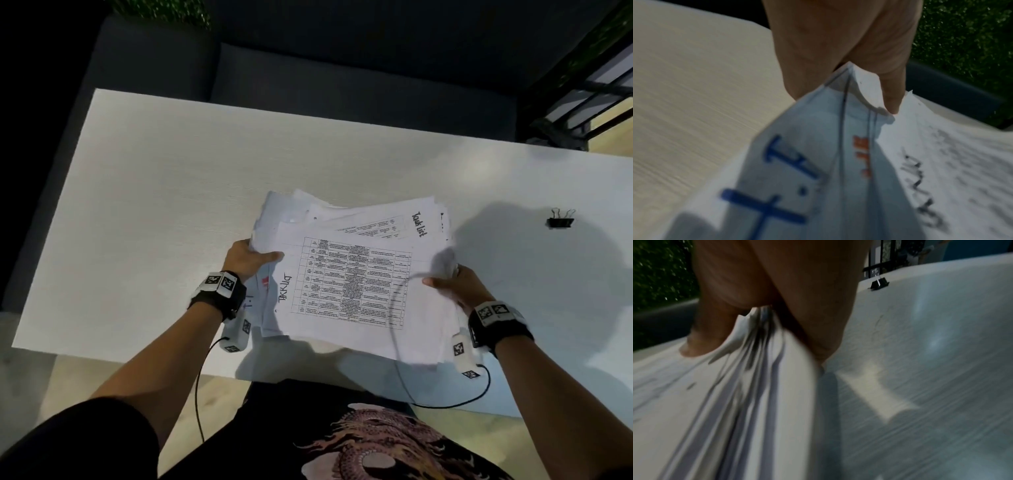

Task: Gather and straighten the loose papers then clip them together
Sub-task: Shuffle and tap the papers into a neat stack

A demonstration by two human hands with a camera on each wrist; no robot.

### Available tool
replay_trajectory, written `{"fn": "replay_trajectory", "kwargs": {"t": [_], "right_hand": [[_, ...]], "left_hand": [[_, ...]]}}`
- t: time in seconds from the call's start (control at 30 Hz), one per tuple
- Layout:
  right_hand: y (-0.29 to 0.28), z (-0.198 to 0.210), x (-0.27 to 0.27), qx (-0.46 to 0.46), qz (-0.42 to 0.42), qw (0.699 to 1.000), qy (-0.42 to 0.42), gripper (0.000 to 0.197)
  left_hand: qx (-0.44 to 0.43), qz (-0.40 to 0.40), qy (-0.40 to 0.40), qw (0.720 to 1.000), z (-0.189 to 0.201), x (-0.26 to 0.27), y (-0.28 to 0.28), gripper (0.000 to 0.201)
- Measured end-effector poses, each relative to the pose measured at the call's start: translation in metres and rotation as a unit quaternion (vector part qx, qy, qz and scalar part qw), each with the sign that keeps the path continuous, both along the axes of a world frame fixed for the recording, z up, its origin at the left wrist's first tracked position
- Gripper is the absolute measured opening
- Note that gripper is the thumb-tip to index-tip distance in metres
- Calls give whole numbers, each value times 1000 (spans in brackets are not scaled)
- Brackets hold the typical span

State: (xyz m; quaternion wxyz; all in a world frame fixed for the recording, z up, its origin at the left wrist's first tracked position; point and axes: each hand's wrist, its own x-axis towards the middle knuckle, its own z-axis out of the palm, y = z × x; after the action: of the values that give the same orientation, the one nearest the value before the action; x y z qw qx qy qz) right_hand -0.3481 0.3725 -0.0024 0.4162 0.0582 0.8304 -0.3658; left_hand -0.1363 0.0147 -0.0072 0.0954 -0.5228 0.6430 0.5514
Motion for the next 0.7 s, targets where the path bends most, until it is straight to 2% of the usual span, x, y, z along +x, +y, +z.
{"fn": "replay_trajectory", "kwargs": {"t": [0.07,0.17,0.2,0.33,0.37,0.4,0.5,0.57,0.63,0.67,0.7], "right_hand": [[-3,2,4,18,27,999,8,90],[-14,5,10,10,0,1000,19,76],[-16,8,10,-19,-11,1000,21,73],[-6,33,9,-185,-101,977,-17,24],[-4,44,8,-214,-114,970,-34,26],[-1,53,6,-235,-118,964,-29,37],[11,61,-5,-250,-91,964,3,52],[19,49,-12,-223,-89,971,-13,51],[13,38,-12,-164,-73,983,-29,59],[8,32,-11,-126,-42,991,-16,54],[2,26,-10,-94,-3,996,1,40]], "left_hand": [[-19,-30,-9,999,3,1,9,44],[-15,-46,12,999,9,-2,25,42],[-1,-28,20,999,9,1,23,45],[54,33,76,995,10,23,9,57],[69,39,92,993,11,27,10,61],[82,35,111,990,13,28,12,66],[158,-15,127,979,20,22,18,73],[178,-39,115,977,21,10,20,55],[138,-20,102,985,21,-4,23,37],[121,-8,79,990,16,-10,25,42],[109,0,53,993,12,-15,26,48]]}}
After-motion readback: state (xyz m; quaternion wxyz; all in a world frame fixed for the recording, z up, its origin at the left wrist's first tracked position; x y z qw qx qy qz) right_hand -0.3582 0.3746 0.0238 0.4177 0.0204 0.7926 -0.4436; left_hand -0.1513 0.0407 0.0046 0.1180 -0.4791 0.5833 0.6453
